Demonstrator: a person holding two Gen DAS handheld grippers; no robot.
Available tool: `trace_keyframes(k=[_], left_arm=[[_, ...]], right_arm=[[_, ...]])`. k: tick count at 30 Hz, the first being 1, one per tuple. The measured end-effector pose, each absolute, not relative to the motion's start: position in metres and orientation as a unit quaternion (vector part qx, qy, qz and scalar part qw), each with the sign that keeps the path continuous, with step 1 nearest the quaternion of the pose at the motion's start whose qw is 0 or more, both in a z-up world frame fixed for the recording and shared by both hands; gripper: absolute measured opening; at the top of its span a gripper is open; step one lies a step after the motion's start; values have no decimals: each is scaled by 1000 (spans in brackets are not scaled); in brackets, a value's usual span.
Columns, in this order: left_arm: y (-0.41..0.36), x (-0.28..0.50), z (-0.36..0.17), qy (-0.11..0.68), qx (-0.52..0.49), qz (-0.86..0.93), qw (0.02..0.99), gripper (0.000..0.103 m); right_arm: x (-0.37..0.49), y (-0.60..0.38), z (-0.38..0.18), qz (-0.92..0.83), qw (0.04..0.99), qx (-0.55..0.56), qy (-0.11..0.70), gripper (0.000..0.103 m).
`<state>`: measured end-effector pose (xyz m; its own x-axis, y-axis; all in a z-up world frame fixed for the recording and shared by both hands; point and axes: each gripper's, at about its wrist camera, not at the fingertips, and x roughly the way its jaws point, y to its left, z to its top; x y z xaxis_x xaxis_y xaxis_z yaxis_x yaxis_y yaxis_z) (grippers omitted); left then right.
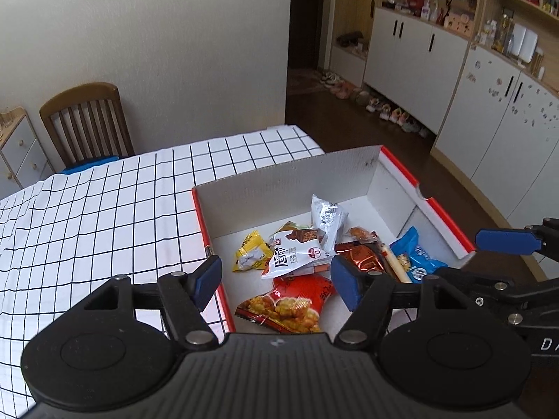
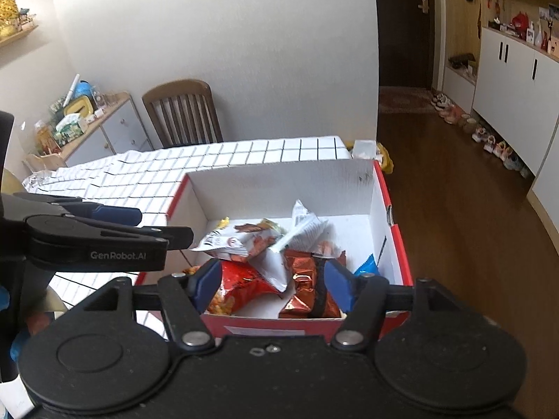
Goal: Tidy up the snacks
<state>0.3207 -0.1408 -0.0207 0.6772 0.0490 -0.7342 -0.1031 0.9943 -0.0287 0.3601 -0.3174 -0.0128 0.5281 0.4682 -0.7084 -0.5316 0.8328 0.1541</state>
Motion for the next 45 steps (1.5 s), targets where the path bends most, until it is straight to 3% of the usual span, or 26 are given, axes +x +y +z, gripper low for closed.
trace_keyframes(k=[3, 10, 13, 15, 45], left_arm=[[-139, 305, -14, 385, -36, 42, 921, 84], [-138, 274, -1, 364, -42, 42, 930, 86], [-137, 259, 3, 355, -51, 44, 933, 99], [-137, 248, 4, 347, -57, 42, 935, 100], [-145, 172, 20, 324, -104, 37, 940, 100]], right_arm=[[349, -318, -7, 287, 880, -42, 376, 73], [323, -320, 7, 299, 890, -41, 341, 91], [312, -322, 14, 303, 895, -36, 325, 96], [306, -324, 18, 304, 899, -35, 313, 103], [242, -341, 29, 293, 922, -17, 253, 103]])
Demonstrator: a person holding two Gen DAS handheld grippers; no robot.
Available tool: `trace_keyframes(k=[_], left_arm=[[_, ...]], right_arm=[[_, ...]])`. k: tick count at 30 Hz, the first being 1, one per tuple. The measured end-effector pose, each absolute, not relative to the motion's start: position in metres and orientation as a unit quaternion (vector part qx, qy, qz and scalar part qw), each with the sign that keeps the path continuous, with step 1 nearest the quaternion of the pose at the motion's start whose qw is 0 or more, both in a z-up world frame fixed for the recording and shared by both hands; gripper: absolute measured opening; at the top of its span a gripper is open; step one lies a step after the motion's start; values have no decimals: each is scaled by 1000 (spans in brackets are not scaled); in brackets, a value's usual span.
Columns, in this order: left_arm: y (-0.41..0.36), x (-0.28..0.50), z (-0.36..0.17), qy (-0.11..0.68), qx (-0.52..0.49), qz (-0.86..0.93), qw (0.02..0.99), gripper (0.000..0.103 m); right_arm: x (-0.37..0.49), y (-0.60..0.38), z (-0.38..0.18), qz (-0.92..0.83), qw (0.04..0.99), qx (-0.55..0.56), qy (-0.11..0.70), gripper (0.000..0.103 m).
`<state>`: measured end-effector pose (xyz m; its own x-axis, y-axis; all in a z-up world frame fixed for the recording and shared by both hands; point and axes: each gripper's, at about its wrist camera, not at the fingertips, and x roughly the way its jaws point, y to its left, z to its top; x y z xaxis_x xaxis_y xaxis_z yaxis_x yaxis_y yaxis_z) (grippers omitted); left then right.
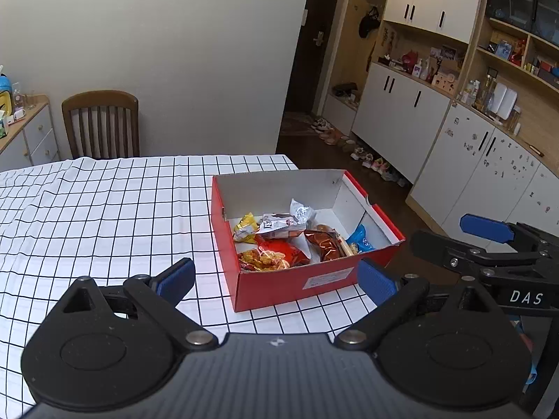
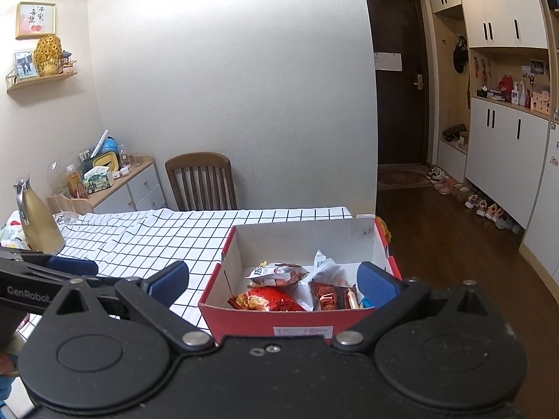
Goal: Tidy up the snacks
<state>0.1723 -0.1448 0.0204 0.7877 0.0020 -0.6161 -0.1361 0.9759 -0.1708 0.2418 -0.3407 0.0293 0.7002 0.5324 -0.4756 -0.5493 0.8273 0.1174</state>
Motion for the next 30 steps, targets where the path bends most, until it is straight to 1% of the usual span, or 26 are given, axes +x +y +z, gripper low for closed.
trace_keyframes(k=[30], left_arm=[[-145, 173, 25, 316, -104, 26, 943, 100]], right_arm=[[243, -339, 30, 293, 920, -17, 261, 103]])
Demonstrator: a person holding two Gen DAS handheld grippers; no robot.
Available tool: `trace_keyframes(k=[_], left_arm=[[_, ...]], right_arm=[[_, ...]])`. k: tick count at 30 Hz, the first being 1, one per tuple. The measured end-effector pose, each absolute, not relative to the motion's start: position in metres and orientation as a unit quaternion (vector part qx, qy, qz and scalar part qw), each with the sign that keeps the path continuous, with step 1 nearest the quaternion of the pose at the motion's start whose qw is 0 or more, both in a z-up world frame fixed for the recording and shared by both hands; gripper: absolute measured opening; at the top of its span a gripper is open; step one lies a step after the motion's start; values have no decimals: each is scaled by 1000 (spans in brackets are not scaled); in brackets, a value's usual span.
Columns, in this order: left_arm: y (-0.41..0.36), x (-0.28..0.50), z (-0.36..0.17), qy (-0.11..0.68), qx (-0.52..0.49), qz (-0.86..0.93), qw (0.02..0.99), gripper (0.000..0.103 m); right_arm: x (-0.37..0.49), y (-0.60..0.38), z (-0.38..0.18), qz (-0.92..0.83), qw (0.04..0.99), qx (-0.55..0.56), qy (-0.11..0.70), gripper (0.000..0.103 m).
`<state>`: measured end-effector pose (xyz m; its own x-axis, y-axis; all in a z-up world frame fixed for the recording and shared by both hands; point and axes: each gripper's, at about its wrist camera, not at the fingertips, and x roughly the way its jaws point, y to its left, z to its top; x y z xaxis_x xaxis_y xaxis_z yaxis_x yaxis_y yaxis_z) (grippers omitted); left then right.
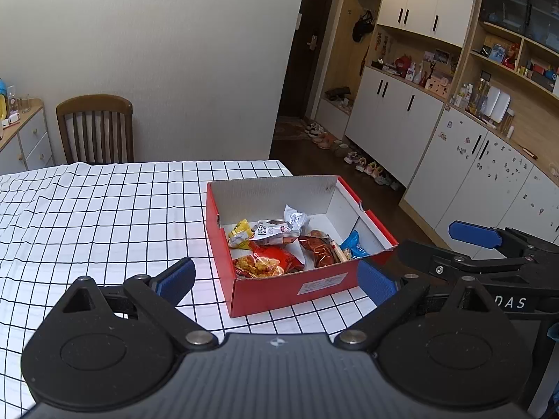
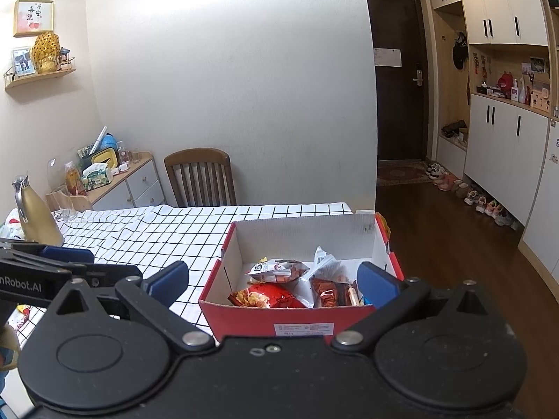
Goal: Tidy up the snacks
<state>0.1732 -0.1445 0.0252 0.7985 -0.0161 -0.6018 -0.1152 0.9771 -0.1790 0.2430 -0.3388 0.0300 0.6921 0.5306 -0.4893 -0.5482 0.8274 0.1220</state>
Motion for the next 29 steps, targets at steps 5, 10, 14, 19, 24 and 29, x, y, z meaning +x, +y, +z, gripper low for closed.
trace_keyframes(k=[5, 10, 14, 19, 24, 29], left_arm=[[-145, 174, 24, 318, -109, 21, 942, 100], [-149, 174, 24, 316, -104, 17, 943, 100], [-150, 175, 25, 316, -106, 18, 943, 100], [-149, 177, 24, 318, -105, 24, 942, 100], [-145, 180, 21, 326, -118, 18, 938, 100], [-142, 180, 20, 330, -124, 26, 936, 100]], right_arm=[[244, -339, 29, 293, 919, -20, 263, 103], [245, -338, 29, 294, 918, -23, 264, 103], [245, -337, 29, 291, 920, -27, 262, 103], [245, -340, 30, 293, 919, -26, 261, 103], [244, -342, 29, 294, 919, -24, 264, 103], [247, -341, 29, 294, 918, -24, 267, 103]])
